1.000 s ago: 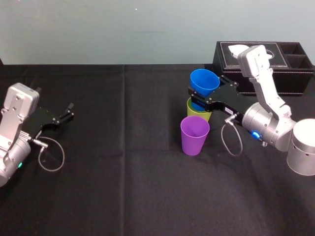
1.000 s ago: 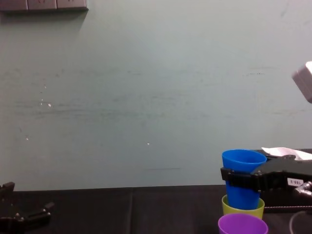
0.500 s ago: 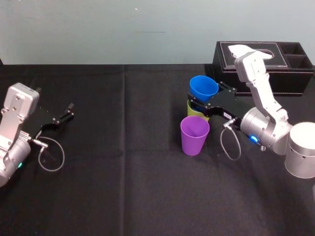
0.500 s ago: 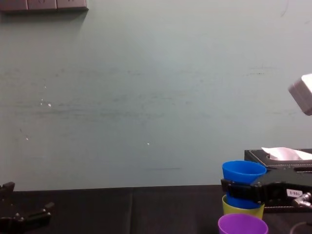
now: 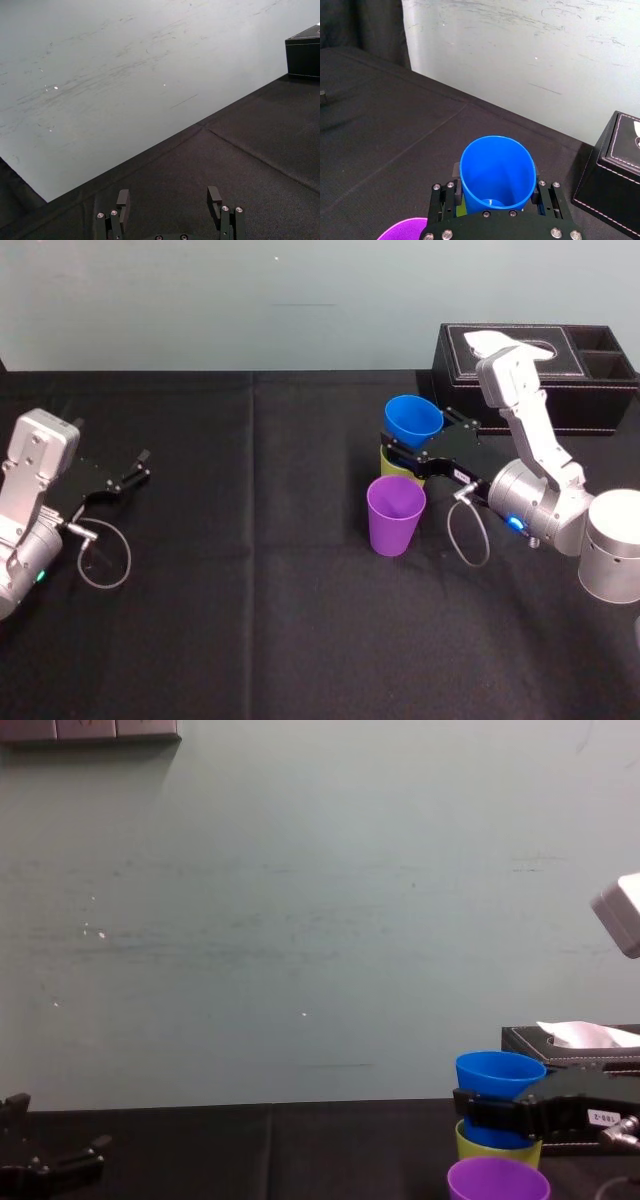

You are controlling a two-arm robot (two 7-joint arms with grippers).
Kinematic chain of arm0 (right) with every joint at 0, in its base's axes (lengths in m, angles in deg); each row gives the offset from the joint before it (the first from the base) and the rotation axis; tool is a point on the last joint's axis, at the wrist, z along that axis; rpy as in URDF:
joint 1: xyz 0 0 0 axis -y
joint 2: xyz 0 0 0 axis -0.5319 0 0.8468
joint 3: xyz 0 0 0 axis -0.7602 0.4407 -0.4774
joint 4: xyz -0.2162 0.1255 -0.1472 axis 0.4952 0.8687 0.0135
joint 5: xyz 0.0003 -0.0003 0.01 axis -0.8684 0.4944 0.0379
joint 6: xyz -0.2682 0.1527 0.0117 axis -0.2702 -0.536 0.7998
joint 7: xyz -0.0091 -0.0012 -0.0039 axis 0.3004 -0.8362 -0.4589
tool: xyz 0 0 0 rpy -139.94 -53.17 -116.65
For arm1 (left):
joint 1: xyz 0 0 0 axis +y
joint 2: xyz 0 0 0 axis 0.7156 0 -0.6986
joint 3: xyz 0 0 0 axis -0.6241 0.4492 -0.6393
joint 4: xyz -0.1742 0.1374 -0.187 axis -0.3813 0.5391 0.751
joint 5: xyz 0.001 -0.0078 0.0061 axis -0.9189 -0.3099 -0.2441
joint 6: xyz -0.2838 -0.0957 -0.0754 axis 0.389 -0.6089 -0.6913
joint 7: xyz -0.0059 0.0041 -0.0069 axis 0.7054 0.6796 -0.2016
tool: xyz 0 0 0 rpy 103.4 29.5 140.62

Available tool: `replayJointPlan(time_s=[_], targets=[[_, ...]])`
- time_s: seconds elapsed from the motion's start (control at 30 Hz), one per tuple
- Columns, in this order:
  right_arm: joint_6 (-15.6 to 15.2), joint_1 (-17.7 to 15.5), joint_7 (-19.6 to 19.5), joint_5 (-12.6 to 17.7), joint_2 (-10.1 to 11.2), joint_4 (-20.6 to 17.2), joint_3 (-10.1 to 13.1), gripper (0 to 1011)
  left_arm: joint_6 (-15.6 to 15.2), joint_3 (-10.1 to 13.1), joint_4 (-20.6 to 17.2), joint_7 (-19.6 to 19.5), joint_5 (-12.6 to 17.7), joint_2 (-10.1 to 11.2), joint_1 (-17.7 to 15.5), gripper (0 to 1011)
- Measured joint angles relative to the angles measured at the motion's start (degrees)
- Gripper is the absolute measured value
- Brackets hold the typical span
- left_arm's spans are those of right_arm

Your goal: Stack the three plastic cups sequentially using one hand.

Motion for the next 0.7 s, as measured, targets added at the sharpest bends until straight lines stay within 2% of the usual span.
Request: replayJointPlan(time_s=[0.17, 0.47, 0.7], targets=[[0.0, 0.0, 0.0, 0.0, 0.0, 0.0, 0.0, 731, 0.0, 0.0, 0.0, 0.0, 0.0, 0.0, 0.0, 1011], [0.0, 0.1, 0.0, 0.0, 0.1, -0.1, 0.0, 966, 0.0, 0.0, 0.0, 0.0, 0.0, 0.0, 0.0, 1011], [0.1, 0.1, 0.0, 0.0, 0.1, -0.1, 0.0, 1003, 0.0, 0.0, 0.0, 0.0, 0.0, 0.0, 0.0, 1011]])
